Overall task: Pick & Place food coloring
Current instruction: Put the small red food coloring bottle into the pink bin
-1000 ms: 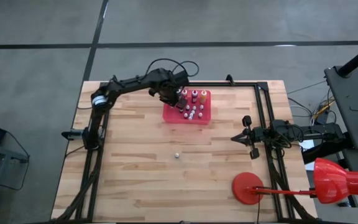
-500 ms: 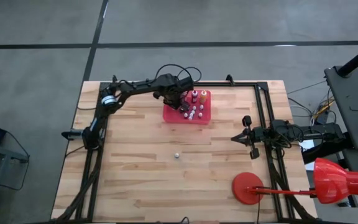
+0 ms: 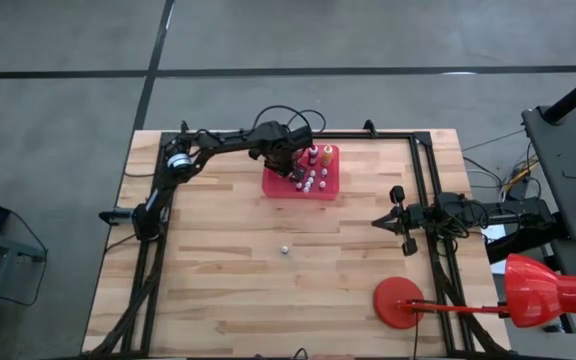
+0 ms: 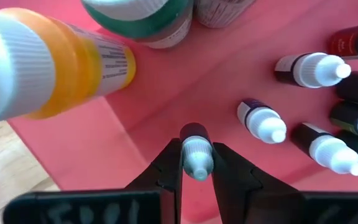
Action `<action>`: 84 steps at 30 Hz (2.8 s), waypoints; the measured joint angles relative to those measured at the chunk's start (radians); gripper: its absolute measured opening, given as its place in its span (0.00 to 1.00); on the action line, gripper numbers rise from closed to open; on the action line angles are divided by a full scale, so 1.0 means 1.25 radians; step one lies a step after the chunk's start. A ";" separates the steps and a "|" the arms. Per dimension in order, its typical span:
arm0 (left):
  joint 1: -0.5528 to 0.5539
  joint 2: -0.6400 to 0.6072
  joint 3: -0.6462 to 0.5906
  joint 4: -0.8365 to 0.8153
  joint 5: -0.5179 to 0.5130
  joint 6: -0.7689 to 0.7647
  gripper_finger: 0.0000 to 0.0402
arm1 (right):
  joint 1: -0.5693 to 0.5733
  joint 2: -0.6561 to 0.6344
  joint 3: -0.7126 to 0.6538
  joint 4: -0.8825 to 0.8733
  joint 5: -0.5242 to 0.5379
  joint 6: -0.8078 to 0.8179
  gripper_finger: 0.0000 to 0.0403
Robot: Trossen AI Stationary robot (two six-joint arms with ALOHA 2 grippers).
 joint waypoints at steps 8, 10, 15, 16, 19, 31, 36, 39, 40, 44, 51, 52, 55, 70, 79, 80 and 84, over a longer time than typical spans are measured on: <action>-0.002 0.000 -0.025 0.029 0.000 0.000 0.10 | 0.000 0.000 0.000 0.000 0.000 0.000 0.02; -0.002 0.000 -0.034 0.033 0.000 -0.002 0.10 | 0.000 0.000 0.000 0.000 0.000 -0.001 0.02; -0.003 -0.001 -0.040 0.046 0.000 -0.002 0.10 | 0.000 0.000 0.000 0.000 0.000 0.001 0.02; -0.003 -0.001 -0.040 0.047 0.000 -0.001 0.10 | 0.000 0.000 0.000 0.000 0.000 0.001 0.02; -0.003 -0.001 -0.040 0.047 0.000 -0.001 0.10 | 0.000 0.000 0.000 0.000 0.000 0.001 0.02; -0.003 -0.001 -0.040 0.052 0.000 0.004 0.10 | 0.000 0.000 0.000 0.000 0.000 0.001 0.02; -0.003 -0.001 -0.040 0.057 0.000 0.005 0.13 | -0.001 0.000 0.000 0.000 0.000 0.001 0.02; -0.003 -0.001 -0.040 0.058 0.000 0.005 0.16 | -0.001 0.000 0.000 0.000 0.000 0.001 0.02; -0.003 -0.001 -0.040 0.058 0.000 0.005 0.17 | -0.001 0.000 0.000 0.000 0.000 0.001 0.02; -0.003 -0.001 -0.040 0.058 0.001 0.005 0.18 | -0.001 0.000 0.000 0.000 0.000 0.001 0.02; -0.003 -0.001 -0.040 0.059 0.003 0.004 0.19 | -0.001 0.000 0.000 0.000 0.000 0.001 0.02; -0.003 -0.001 -0.040 0.059 0.003 0.004 0.19 | -0.001 0.000 0.000 0.000 0.000 0.001 0.02; -0.003 -0.001 -0.040 0.059 0.003 0.004 0.19 | -0.001 0.000 0.000 0.000 0.000 0.001 0.02; -0.003 -0.001 -0.040 0.059 0.009 0.003 0.29 | 0.000 0.000 0.000 0.000 0.000 0.001 0.02; -0.003 -0.001 -0.040 0.055 0.018 0.003 0.36 | 0.000 0.000 0.000 0.000 0.000 0.001 0.02; -0.003 -0.002 -0.040 0.055 0.029 0.003 0.36 | 0.000 0.000 0.000 0.000 0.000 0.001 0.02; -0.003 -0.005 -0.029 0.035 0.055 0.003 0.36 | 0.000 0.000 0.000 0.000 0.000 0.001 0.02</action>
